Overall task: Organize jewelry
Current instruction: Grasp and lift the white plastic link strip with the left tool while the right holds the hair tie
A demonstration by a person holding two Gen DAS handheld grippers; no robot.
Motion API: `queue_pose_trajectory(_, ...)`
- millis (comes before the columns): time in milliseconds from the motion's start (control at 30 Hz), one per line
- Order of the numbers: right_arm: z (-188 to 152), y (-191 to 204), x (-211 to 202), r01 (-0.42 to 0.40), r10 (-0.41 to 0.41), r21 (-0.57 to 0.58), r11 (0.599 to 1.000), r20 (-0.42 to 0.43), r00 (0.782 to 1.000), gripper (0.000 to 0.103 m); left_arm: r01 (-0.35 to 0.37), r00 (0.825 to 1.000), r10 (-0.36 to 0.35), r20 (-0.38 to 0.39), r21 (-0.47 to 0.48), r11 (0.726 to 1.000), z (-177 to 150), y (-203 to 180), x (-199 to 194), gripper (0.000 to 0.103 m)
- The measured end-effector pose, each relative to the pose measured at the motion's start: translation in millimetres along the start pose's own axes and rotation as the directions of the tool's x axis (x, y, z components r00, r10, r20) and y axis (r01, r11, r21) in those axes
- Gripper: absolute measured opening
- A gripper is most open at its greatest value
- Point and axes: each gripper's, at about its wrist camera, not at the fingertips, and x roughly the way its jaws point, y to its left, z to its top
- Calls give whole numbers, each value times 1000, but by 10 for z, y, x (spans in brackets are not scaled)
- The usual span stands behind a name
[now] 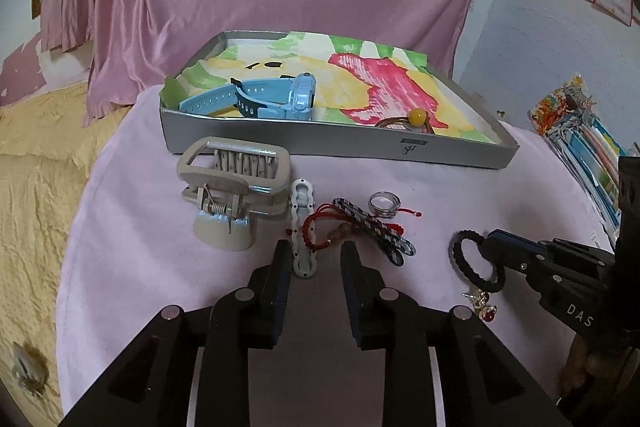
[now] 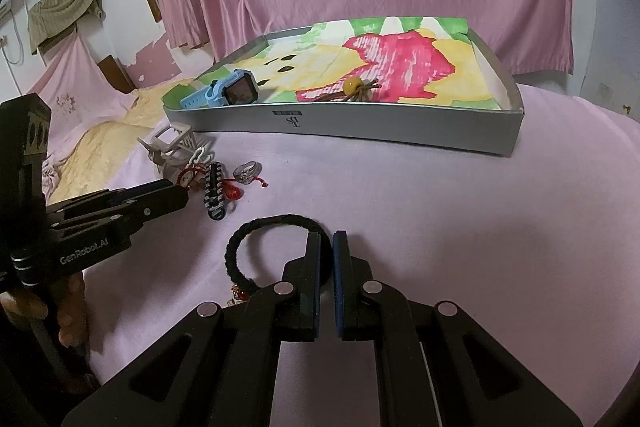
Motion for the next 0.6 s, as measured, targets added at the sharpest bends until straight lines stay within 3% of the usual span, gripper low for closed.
queue_pose_trajectory(100,-3,-4,-2,-4,4,3,1000,0,1000,6,-13,1000,13,-4,15,1000,4,-18,9,23)
queue_pose_trajectory(267,-12,-2,-8,-9,9,5,1000,0,1000,6,-103,994,105,-16,114,988,6,-174,56,22)
queue_pose_trajectory(433,-72,23,-34,-2,3,-13,1000,14,1000,6,-133,991,136,-14,132,982,5,-174,41,14)
queue_pose_trajectory(600,-80,36,-47,0,1,-23,1000,17,1000,5,-135,990,137,-14,121,983,-34,-181,-6,12)
